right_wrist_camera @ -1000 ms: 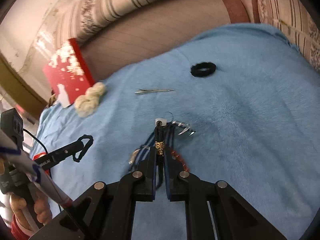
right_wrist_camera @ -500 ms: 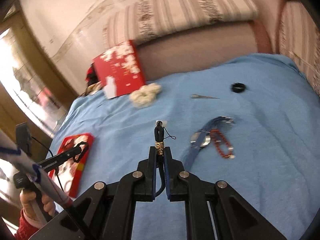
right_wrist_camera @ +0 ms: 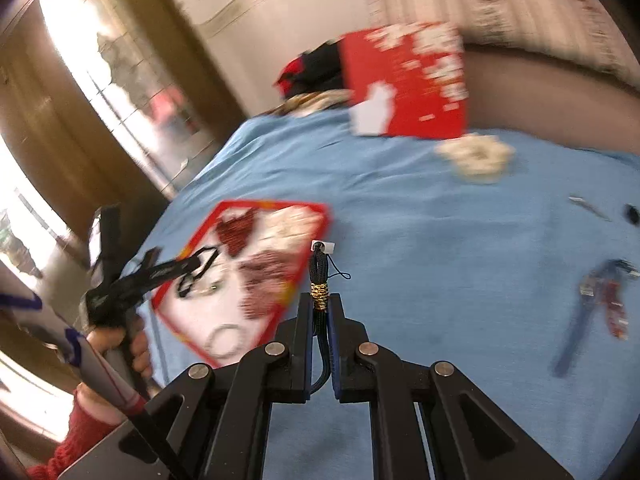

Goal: Organize jewelry
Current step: 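Carry the black hair tie and cord pendant into the tray and open both tools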

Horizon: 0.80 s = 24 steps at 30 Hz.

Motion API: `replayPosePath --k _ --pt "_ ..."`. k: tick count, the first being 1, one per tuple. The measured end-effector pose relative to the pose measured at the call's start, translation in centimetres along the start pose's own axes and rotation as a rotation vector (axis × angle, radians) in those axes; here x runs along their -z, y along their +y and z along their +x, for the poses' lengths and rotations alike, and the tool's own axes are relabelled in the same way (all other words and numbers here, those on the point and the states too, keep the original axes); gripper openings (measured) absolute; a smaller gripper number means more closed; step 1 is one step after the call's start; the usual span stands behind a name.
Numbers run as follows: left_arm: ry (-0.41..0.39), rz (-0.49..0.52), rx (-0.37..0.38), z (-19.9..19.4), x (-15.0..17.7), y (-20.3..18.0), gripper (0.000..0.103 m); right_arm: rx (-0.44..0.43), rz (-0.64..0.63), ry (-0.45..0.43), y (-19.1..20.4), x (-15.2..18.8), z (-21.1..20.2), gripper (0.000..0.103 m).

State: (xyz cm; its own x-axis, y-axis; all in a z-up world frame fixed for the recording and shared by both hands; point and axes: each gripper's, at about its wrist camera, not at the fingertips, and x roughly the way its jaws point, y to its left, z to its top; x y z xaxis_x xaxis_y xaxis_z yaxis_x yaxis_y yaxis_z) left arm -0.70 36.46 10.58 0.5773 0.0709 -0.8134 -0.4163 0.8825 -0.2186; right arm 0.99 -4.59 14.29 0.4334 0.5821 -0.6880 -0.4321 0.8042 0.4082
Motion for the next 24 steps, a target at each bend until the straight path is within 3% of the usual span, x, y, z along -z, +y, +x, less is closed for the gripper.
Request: replayPosePath --k 3,9,12,17,22,24 --pt "-0.001 -0.069 -0.026 1.6 -2.0 3.3 0.004 -0.07 -0.036 0.055 3.7 -0.4 3.8 0.008" --pt "0.034 -0.212 0.001 5.6 -5.0 7.4 0.004 -0.134 -0.107 0.139 9.6 -0.8 11.0 0.008" --pt "0.052 -0.221 -0.001 7.2 -5.6 8.0 0.004 -0.147 -0.129 0.186 11.4 -1.1 14.7 0.008" --pt "0.033 -0.185 -0.035 7.5 -5.9 7.2 0.005 -0.098 -0.198 0.238 12.9 -1.1 19.7 0.008" --pt "-0.012 -0.204 -0.013 6.0 -6.0 7.5 0.039 -0.078 -0.196 0.271 12.6 -0.6 21.5 0.011" --pt "-0.038 -0.224 0.006 5.0 -6.0 7.6 0.044 -0.074 -0.196 0.267 12.4 -0.7 21.2 0.031"
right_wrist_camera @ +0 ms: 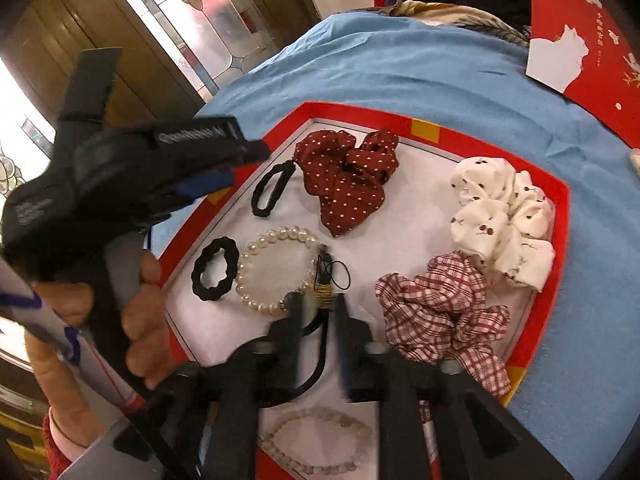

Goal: Organize jewelry
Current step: 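Carry the black hair tie and cord pendant into the tray and open both tools, then move both open tools back over the cloth toward the watch and red beads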

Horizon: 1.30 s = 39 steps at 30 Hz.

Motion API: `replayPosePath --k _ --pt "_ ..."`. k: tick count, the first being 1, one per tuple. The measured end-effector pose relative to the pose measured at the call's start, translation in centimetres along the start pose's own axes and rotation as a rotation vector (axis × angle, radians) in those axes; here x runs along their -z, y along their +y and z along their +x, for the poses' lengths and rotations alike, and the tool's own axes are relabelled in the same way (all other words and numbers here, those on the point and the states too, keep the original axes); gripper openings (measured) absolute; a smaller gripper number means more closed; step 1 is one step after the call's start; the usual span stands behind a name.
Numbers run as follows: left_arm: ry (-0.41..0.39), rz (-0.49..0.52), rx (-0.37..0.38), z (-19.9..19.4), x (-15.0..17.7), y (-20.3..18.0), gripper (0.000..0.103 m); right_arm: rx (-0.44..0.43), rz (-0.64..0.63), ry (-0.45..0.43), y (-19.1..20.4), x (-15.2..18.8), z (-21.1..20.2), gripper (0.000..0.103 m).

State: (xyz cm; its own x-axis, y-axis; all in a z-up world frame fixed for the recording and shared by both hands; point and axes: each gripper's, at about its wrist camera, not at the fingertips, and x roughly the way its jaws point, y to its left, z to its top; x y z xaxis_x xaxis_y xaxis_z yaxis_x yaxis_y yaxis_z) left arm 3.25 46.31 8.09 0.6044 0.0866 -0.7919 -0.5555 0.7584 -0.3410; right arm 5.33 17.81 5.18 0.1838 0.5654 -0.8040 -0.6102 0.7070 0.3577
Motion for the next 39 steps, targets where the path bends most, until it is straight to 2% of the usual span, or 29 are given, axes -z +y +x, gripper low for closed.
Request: replayPosePath --k 1,2,8,12,16,19,22,27,30,34,39 --pt "-0.008 -0.004 0.009 -0.3 0.0 -0.1 0.047 0.003 -0.003 -0.012 0.0 0.1 -0.5 0.041" --pt "-0.018 -0.006 0.014 -0.7 0.2 -0.2 0.048 0.008 -0.011 -0.025 0.0 0.2 -1.1 0.044" --pt "-0.034 0.023 0.028 -2.3 1.7 -1.7 0.049 0.065 -0.039 -0.08 -1.0 1.7 -6.0 0.05" --pt "-0.016 0.082 0.068 -3.3 3.8 -4.0 0.05 0.134 -0.011 -0.099 -4.0 5.0 -9.9 0.051" --pt "-0.017 0.186 0.115 -4.7 6.7 -7.7 0.05 0.239 0.075 -0.089 -9.0 10.2 -14.0 0.051" --pt "-0.008 0.281 0.17 -5.8 10.0 -11.0 0.052 0.34 0.183 -0.073 -14.1 15.5 -17.7 0.051" --pt "0.062 0.376 0.232 -6.2 14.4 -14.3 0.052 0.418 0.317 -0.081 -19.2 20.2 -21.6 0.051" --pt "0.147 0.529 0.264 -6.5 20.7 -19.3 0.052 0.498 0.53 -0.14 -26.9 26.0 -27.3 0.051" --pt "0.195 0.583 0.288 -6.4 23.7 -22.0 0.052 0.522 0.582 -0.188 -30.1 27.1 -29.4 0.051" --pt "0.277 0.595 0.321 -5.3 26.6 -26.3 0.052 0.511 0.592 -0.232 -32.4 27.0 -30.0 0.051" --pt "0.316 0.672 0.357 -4.1 29.6 -32.2 0.054 0.494 0.588 -0.26 -34.2 26.6 -29.7 0.051"
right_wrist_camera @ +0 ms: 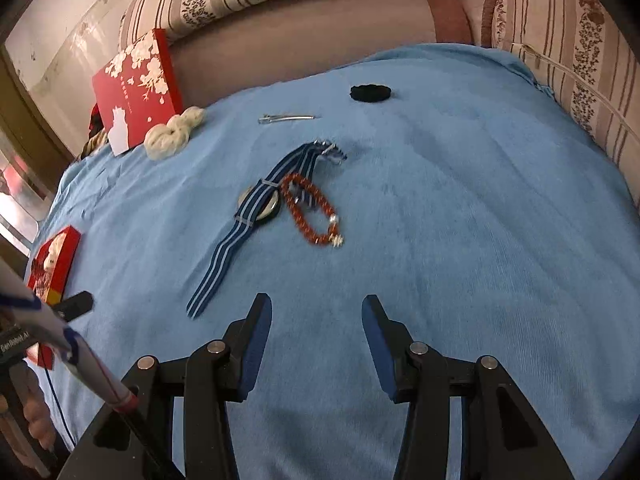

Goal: Organize jewelry
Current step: 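Move both open tools back over the cloth toward the watch and red beads, then grasp the red bead bracelet with the right tool while the left tool reaches for the watch strap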

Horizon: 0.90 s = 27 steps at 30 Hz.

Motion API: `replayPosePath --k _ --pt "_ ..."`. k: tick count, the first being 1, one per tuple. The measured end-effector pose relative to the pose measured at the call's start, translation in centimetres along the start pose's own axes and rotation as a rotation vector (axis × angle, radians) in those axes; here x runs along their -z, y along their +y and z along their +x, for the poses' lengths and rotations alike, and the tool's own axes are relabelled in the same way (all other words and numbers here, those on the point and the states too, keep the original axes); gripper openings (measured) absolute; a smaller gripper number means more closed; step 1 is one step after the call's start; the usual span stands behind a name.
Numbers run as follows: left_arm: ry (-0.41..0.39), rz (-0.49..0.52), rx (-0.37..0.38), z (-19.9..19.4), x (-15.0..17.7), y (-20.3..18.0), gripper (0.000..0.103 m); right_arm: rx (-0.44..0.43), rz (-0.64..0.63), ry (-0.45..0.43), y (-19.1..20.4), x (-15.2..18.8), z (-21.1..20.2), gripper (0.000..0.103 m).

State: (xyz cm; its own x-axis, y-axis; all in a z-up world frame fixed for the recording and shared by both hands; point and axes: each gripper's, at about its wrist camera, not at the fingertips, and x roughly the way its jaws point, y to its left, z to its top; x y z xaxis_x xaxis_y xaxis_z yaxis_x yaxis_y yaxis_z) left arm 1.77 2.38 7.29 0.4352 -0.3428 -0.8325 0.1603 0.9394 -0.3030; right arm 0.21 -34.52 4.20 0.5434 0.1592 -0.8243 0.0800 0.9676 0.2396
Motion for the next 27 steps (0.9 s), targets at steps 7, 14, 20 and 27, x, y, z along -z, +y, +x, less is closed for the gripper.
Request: replayPosePath --k 7,14,20,27 --pt "0.047 0.168 -0.016 6.1 -2.8 -8.2 0.057 -0.036 0.063 -0.026 -2.4 -1.0 0.1 0.052" --pt "0.055 0.405 -0.162 12.6 -5.5 -13.7 0.058 -0.067 0.152 -0.017 -5.7 0.7 -0.1 0.053" --pt "0.134 0.371 -0.037 13.4 -6.9 -14.6 0.0 -0.083 0.225 -0.027 -7.7 1.3 -0.1 0.053" --pt "0.142 0.163 0.078 6.7 -4.7 -6.4 0.0 -0.082 0.215 -0.037 -7.3 2.3 -0.7 0.053"
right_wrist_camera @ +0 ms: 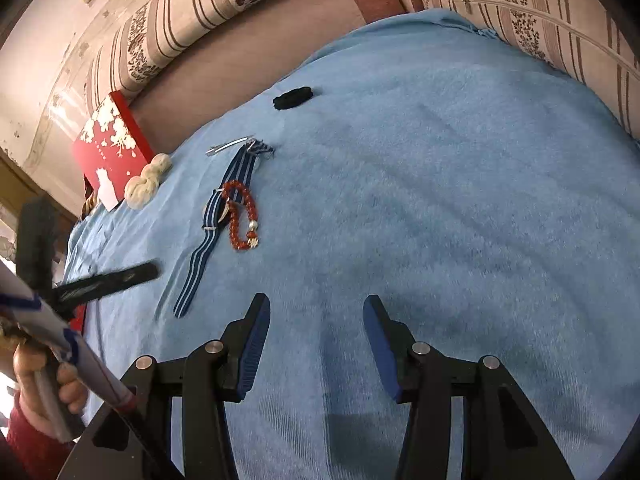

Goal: Organize jewelry
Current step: 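Grasp the red bead bracelet with the right tool while the left tool reaches for the watch strap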

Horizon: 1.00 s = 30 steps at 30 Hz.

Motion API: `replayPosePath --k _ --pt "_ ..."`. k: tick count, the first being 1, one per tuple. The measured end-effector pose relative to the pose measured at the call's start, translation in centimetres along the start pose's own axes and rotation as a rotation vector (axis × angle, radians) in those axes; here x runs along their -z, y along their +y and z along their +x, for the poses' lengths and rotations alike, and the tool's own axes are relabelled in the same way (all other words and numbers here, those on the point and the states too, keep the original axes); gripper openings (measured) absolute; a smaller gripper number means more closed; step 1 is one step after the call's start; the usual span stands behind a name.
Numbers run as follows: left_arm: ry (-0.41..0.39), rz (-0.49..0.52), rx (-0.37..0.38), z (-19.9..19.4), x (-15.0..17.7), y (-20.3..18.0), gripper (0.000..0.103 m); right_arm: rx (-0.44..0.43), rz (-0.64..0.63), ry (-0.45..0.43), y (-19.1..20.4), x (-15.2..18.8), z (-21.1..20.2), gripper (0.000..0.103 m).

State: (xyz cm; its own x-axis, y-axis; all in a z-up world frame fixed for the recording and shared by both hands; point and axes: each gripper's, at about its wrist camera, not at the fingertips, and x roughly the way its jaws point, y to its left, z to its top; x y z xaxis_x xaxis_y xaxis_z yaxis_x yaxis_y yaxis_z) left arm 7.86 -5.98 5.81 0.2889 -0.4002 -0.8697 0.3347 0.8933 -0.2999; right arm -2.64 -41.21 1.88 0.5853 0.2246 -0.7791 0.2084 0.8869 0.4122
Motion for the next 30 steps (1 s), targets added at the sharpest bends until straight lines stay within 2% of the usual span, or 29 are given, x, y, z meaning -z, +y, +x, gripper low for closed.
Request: replayPosePath --k 4,8,9,11,12,13,14,15,16,17,19,24,26,27,28,30 --pt "-0.03 -0.019 -0.071 -4.0 3.4 3.4 0.0 -0.012 -0.034 0.009 1.2 -0.1 0.5 0.053" --pt "-0.059 -0.028 -0.126 -5.3 4.4 4.3 0.001 0.001 -0.121 0.016 4.1 -1.9 2.7 0.059" --pt "-0.063 -0.033 -0.123 -5.4 4.3 4.3 0.005 0.008 -0.14 0.014 4.9 -2.5 3.4 0.059" --pt "-0.067 -0.041 -0.099 -5.1 4.0 3.7 0.021 0.013 -0.179 0.02 6.4 -3.6 5.0 0.059" --pt "-0.07 -0.04 -0.098 -5.0 4.0 3.4 0.033 0.024 -0.193 0.026 7.0 -3.9 5.9 0.059" --pt "-0.081 -0.032 -0.096 -4.5 3.5 2.6 0.038 0.034 -0.213 0.034 7.7 -4.3 7.0 0.059" --pt "-0.086 -0.028 -0.092 -4.2 3.2 2.1 0.039 0.04 -0.227 0.04 8.0 -4.3 7.6 0.058" --pt "-0.086 -0.021 -0.082 -3.7 2.8 1.3 0.04 0.056 -0.241 0.05 8.2 -4.3 8.3 0.05" --pt "-0.079 -0.008 -0.069 -3.0 2.3 0.3 0.043 0.09 -0.247 0.044 8.2 -4.3 8.7 0.021" --pt "-0.074 0.004 -0.062 -2.3 1.9 -0.5 0.046 0.088 -0.237 0.044 7.8 -4.4 8.6 0.011" --pt "-0.068 0.052 -0.053 -0.6 1.0 -2.7 0.051 0.048 -0.162 0.04 6.2 -4.6 7.5 0.011" --pt "-0.016 0.166 -0.075 4.1 -0.6 -7.0 0.059 0.045 -0.046 -0.005 1.7 -2.6 2.5 0.011" --pt "-0.001 0.189 -0.113 5.8 -1.2 -8.1 0.058 0.025 -0.016 -0.016 0.4 -1.0 0.6 0.011" --pt "-0.002 0.206 -0.141 6.3 -1.4 -8.6 0.05 0.018 -0.005 -0.019 0.0 -0.2 0.0 0.011" --pt "-0.012 0.23 -0.188 6.7 -1.5 -9.2 0.022 0.01 0.007 -0.02 -0.2 0.3 -0.4 0.011" --pt "0.011 0.193 -0.153 6.1 -1.7 -9.0 0.018 -0.001 0.024 -0.024 -0.7 1.4 -0.8 0.011"
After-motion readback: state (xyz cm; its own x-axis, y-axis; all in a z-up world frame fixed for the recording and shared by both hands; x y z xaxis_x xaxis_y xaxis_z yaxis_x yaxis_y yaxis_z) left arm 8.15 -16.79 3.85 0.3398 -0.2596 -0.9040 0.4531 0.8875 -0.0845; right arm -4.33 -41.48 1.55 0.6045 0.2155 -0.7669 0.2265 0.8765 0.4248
